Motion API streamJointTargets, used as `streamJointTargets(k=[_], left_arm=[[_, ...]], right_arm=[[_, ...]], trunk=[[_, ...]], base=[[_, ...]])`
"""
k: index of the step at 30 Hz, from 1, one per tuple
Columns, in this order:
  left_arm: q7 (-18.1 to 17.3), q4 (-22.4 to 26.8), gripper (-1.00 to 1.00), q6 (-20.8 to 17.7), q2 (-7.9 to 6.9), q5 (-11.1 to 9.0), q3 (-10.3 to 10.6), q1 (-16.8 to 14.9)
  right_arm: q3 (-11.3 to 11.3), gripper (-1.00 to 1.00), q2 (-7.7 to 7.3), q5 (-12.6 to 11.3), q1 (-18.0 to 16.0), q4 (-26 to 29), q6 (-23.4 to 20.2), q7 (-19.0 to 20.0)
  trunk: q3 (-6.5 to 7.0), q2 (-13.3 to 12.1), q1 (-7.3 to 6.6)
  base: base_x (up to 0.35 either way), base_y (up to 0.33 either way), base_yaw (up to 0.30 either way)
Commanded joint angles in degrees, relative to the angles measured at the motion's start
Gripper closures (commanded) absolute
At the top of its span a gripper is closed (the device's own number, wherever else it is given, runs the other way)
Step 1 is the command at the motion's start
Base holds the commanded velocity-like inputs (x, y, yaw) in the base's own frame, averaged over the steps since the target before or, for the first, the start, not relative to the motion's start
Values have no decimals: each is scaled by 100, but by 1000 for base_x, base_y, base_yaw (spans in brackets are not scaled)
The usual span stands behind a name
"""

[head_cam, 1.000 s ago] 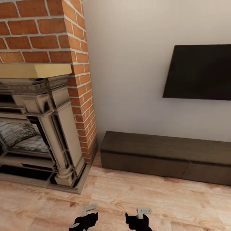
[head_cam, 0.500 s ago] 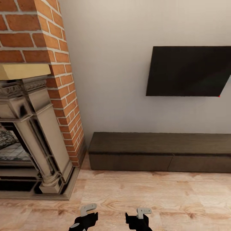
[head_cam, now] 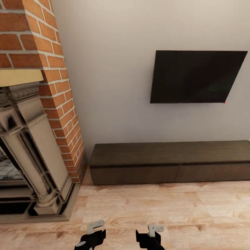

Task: Place each of the two pumpkins and all three candles from the living room inside a cabinet in the living room (use any cabinet), then make sure every cabinet is closed, and position the cauldron so it is next to a table in the living room.

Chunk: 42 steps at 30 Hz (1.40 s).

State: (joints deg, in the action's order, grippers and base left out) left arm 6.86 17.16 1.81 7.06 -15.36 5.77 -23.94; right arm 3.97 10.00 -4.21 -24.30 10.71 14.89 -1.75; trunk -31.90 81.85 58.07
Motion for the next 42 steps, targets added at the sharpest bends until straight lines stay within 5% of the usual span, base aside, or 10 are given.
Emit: streamJointTargets(k=[1, 10, 15, 33, 36, 42], left_arm=[[35, -2, -100, 18, -1, -55, 48, -4], [35, -2, -100, 24, 4, -55, 49, 0], [28, 0, -100, 356, -2, -80, 49, 3], [-53, 88, -100, 285, -90, -124, 33, 2], [-53, 373, -100, -220, -93, -127, 19, -24], [-56, 3090, -100, -3280, -190, -155, -19, 22]], right_arm=[[42, -100, 0, -45, -5, -6, 22, -18], [42, -100, 0, -45, -5, -8, 51, -18], [42, -100, 0, -45, -5, -8, 73, -18], [35, -100, 0, -51, -5, -3, 80, -30], [9, -100, 0, -62, -5, -10, 77, -26], [-9, -100, 0, -516, -5, -9, 47, -72]], trunk=[[-5, 3, 0], [-5, 3, 0], [-5, 3, 0], [-328, 725, 395], [-382, 845, 461], [-490, 1086, 593]], base=[[66, 67, -3], [145, 68, 9], [15, 4, 7], [0, 0, 0], [0, 0, 0], [0, 0, 0]])
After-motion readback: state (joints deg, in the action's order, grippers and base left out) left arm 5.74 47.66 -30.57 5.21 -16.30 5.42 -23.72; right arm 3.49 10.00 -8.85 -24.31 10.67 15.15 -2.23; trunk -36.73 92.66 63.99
